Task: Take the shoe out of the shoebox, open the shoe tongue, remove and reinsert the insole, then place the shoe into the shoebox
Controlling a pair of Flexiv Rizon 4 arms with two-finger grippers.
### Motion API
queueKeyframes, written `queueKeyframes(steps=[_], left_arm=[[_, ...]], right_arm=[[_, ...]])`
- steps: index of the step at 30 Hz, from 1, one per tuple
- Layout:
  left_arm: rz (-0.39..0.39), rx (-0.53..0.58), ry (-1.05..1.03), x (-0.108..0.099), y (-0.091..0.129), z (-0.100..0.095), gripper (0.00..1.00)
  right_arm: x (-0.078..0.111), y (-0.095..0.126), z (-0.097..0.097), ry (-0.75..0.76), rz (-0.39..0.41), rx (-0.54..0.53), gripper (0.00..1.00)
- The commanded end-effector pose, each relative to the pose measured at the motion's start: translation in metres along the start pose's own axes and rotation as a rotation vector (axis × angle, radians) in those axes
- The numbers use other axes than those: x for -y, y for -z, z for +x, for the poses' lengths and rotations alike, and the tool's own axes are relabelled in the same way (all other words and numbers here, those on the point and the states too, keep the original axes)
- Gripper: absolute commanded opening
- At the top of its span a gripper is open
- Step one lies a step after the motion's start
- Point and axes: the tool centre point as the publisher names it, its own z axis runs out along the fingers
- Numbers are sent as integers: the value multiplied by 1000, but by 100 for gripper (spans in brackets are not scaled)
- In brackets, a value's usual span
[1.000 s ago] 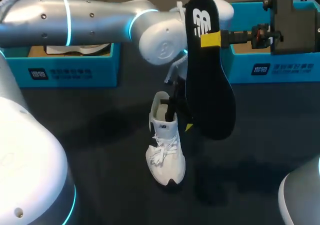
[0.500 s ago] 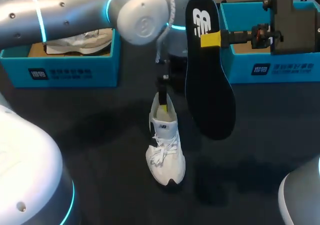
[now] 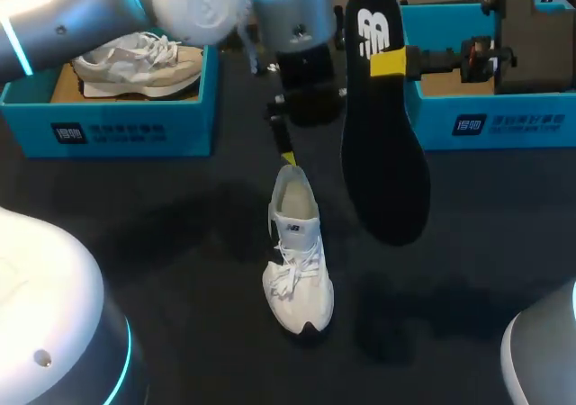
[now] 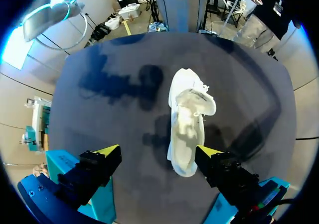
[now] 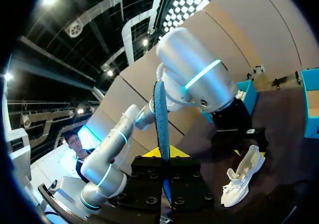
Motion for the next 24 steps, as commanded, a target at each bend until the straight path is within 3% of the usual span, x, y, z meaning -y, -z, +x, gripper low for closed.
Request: queueKeyframes(steps=[1, 12, 24], left_arm=[[-4, 205, -12, 7, 29, 20, 100], [-52, 336, -75, 22, 75, 46, 100], [-52, 336, -75, 22, 75, 46, 100]], right_arm=[[-6, 9, -9, -30, 0, 12, 0], [-25, 34, -36, -119, 50, 30, 0], [-41, 51, -73, -234, 105, 35, 0]])
